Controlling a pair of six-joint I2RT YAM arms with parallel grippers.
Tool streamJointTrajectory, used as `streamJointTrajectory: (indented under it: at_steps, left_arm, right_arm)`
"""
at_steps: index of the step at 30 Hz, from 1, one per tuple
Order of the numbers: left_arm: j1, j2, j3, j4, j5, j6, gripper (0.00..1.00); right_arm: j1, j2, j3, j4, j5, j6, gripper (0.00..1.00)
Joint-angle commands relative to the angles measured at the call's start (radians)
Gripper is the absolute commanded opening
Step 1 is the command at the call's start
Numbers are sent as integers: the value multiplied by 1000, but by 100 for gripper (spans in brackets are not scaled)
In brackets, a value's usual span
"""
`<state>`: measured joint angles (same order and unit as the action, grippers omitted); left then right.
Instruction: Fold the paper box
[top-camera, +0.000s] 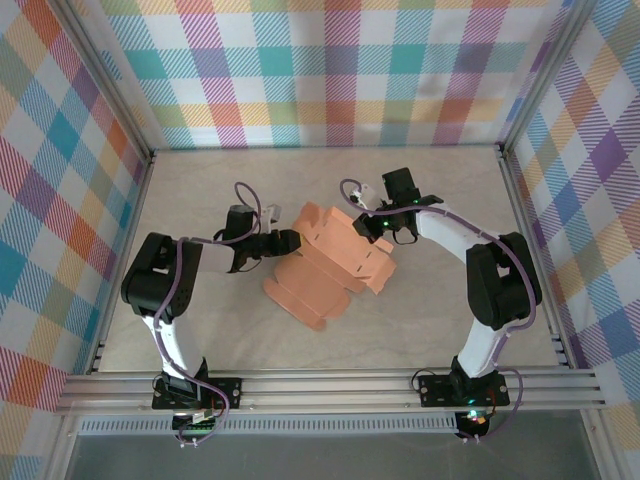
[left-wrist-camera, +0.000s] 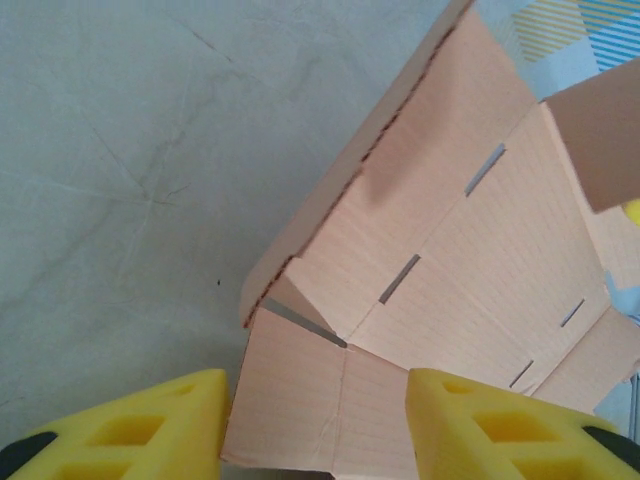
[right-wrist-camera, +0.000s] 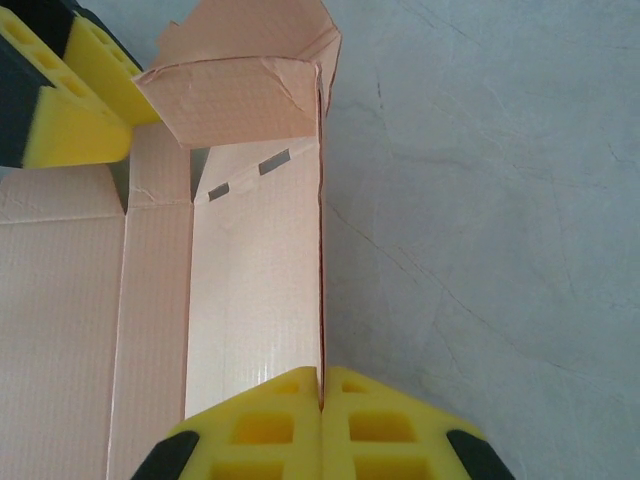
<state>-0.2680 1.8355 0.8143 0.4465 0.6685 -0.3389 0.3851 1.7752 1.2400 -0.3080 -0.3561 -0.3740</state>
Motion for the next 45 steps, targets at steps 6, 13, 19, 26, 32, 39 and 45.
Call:
streamJointTrajectory:
  at_steps: [6, 13, 19, 26, 32, 39, 45]
  left_arm:
    - [-65, -126, -8, -125, -65, 118, 49]
    - [-119, -123, 1, -135, -63, 123, 49]
    - [-177, -96, 13, -150, -73, 114, 50]
    - [-232, 2, 31, -161, -105, 93, 49]
    - [-234, 75, 45, -180, -141, 69, 49]
    - [-234, -32, 51, -191, -135, 70, 51]
    - [-234, -85, 84, -235, -184, 70, 52]
  right_arm:
    - [-9, 3, 33, -3, 14, 14, 0]
    - [-8, 3, 36, -8, 16, 13, 0]
    - [-8, 2, 31, -9, 19, 16, 0]
    - [-8, -1, 24, -5, 20, 23, 0]
    - [-6, -11, 4, -15, 29, 0, 0]
    - [-6, -13, 4, -27, 49, -13, 0]
    - [-5, -9, 4, -27, 42, -12, 0]
